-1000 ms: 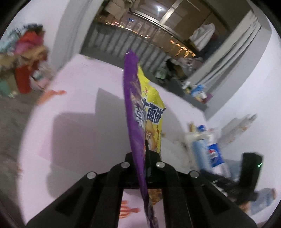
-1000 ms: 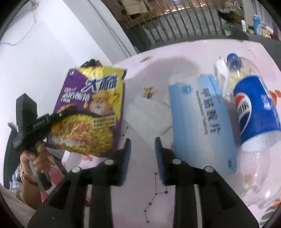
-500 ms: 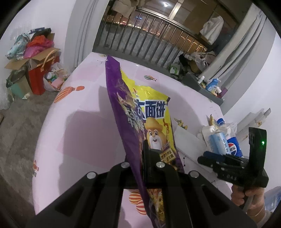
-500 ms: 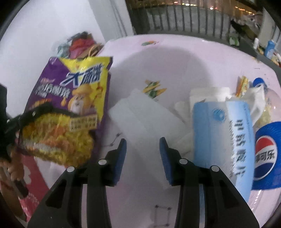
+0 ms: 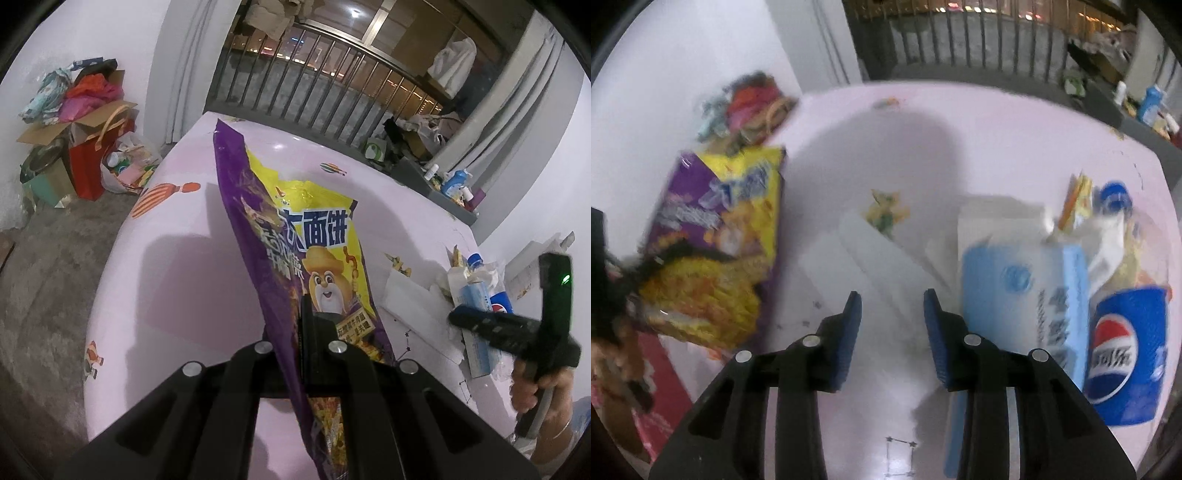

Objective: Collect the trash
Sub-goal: 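Grasp the white paper sheet with the right tool while the left tool holds the noodle bag, then carry the noodle bag and paper over the wastebasket and open the left tool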

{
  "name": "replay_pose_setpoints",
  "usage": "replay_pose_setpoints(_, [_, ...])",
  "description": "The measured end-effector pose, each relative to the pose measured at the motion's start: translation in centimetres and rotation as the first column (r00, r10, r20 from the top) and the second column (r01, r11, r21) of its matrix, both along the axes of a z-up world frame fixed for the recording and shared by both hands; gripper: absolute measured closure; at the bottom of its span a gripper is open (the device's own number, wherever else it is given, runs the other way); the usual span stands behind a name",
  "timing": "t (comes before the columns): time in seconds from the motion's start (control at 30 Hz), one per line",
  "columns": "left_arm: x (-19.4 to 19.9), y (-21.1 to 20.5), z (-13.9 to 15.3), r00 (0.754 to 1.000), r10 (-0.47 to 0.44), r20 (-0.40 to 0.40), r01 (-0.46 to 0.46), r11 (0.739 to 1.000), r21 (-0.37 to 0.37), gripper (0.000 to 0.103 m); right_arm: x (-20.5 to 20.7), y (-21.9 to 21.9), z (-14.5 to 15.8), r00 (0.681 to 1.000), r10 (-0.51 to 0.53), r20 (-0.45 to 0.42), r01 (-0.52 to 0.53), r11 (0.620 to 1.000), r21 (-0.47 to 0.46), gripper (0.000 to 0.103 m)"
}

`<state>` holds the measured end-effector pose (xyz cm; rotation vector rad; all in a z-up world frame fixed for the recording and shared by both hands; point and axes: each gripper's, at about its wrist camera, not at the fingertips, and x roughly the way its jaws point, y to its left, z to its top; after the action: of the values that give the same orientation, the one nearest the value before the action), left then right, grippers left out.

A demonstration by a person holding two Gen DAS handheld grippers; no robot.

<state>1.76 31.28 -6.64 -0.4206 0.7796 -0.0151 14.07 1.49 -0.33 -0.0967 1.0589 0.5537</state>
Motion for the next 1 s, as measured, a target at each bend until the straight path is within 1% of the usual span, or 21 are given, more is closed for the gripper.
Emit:
replay_pose_setpoints(0.07, [0.0, 0.2, 0.1, 1.0, 0.005, -0.005, -0.005, 1.0, 0.004, 0.102, -0.3, 0.8, 1.4, 0.998, 0.065, 0.022, -0.066, 0.997, 0.031, 0.065])
replay_pose_setpoints(0.13, [0.0, 0.4, 0.2, 1.0, 0.013, -0.012, -0.012, 1.0, 0.011, 0.102, -0.4, 2.1, 1.9, 0.991, 0.132, 0.029, -0.132, 0.991, 0.015, 0.056])
replay_pose_setpoints(0.17, [0.0, 0.6, 0.3, 1.0, 0.02, -0.014, -0.02, 1.0, 0.014, 0.102, -0.2, 3.4, 1.7, 0.983, 0.183, 0.013, -0.183, 0.983, -0.02, 0.056])
replay_pose_setpoints(0.23, [-0.2, 0.7, 0.4, 0.999, 0.032, -0.015, -0.032, 0.999, 0.014, 0.102, 0.2, 5.0, 0.7, 0.97, 0.244, -0.014, -0.244, 0.965, -0.093, 0.056])
replay_pose_setpoints(0.3, [-0.5, 0.7, 0.5, 0.999, 0.046, -0.012, -0.045, 0.999, 0.017, 0.102, 0.4, 5.9, -0.4, 0.956, 0.29, -0.041, -0.293, 0.944, -0.155, 0.056])
replay_pose_setpoints(0.4, [-0.9, 0.7, 0.4, 0.998, 0.056, -0.015, -0.056, 0.998, 0.017, 0.102, 1.3, 7.2, -2.0, 0.942, 0.325, -0.087, -0.337, 0.915, -0.22, 0.057])
replay_pose_setpoints(0.43, [-1.0, 0.7, 0.3, 0.998, 0.058, -0.015, -0.058, 0.998, 0.017, 0.102, 1.6, 7.4, -2.7, 0.938, 0.328, -0.109, -0.345, 0.907, -0.24, 0.061])
replay_pose_setpoints(0.47, [-1.0, 0.8, 0.3, 0.998, 0.06, -0.015, -0.06, 0.998, 0.017, 0.102, 1.9, 7.4, -3.2, 0.938, 0.326, -0.12, -0.347, 0.902, -0.257, 0.062])
replay_pose_setpoints(0.5, [-1.1, 0.8, 0.3, 0.998, 0.063, -0.015, -0.063, 0.998, 0.017, 0.102, 1.8, 7.5, -3.2, 0.938, 0.334, -0.094, -0.346, 0.898, -0.271, 0.065])
replay_pose_setpoints(0.53, [-1.1, 0.8, 0.3, 0.998, 0.065, -0.012, -0.065, 0.998, 0.017, 0.102, 1.7, 7.5, -3.2, 0.937, 0.337, -0.09, -0.349, 0.893, -0.284, 0.073])
replay_pose_setpoints(0.57, [-1.2, 0.9, 0.3, 0.998, 0.067, -0.009, -0.067, 0.998, 0.016, 0.102, 1.8, 7.4, -3.1, 0.941, 0.328, -0.086, -0.339, 0.896, -0.287, 0.081])
replay_pose_setpoints(0.6, [-1.2, 0.9, 0.3, 0.998, 0.069, -0.007, -0.069, 0.998, 0.015, 0.102, 1.8, 7.2, -3.1, 0.945, 0.316, -0.088, -0.327, 0.901, -0.284, 0.098])
replay_pose_setpoints(0.63, [-1.3, 0.8, 0.4, 0.998, 0.07, -0.004, -0.069, 0.997, 0.013, 0.102, 2.0, 6.9, -3.0, 0.946, 0.308, -0.098, -0.323, 0.907, -0.269, 0.102])
replay_pose_setpoints(0.67, [-1.3, 0.7, 0.5, 0.998, 0.069, 0.001, -0.069, 0.998, 0.012, 0.102, 2.1, 6.5, -2.9, 0.949, 0.296, -0.11, -0.314, 0.919, -0.238, 0.102])
replay_pose_setpoints(0.77, [-1.5, 0.7, 0.9, 0.998, 0.061, 0.021, -0.061, 0.998, 0.011, 0.102, 2.3, 4.8, -1.7, 0.964, 0.254, -0.076, -0.263, 0.95, -0.168, 0.103])
replay_pose_setpoints(0.9, [-2.0, 0.4, 2.2, 0.996, 0.044, 0.074, -0.045, 0.999, 0.017, 0.102, 3.5, 2.1, 1.7, 0.986, 0.163, -0.017, -0.163, 0.987, 0.009, 0.103])
replay_pose_setpoints(0.93, [-2.2, 0.3, 2.6, 0.995, 0.041, 0.089, -0.043, 0.999, 0.021, 0.102, 3.5, 1.1, 2.9, 0.99, 0.138, 0.005, -0.138, 0.988, 0.069, 0.103])
replay_pose_setpoints(1.0, [-2.3, 0.1, 3.4, 0.993, 0.033, 0.116, -0.035, 0.999, 0.017, 0.103, 3.6, -0.7, 4.5, 0.995, 0.092, 0.031, -0.096, 0.985, 0.146, 0.103])
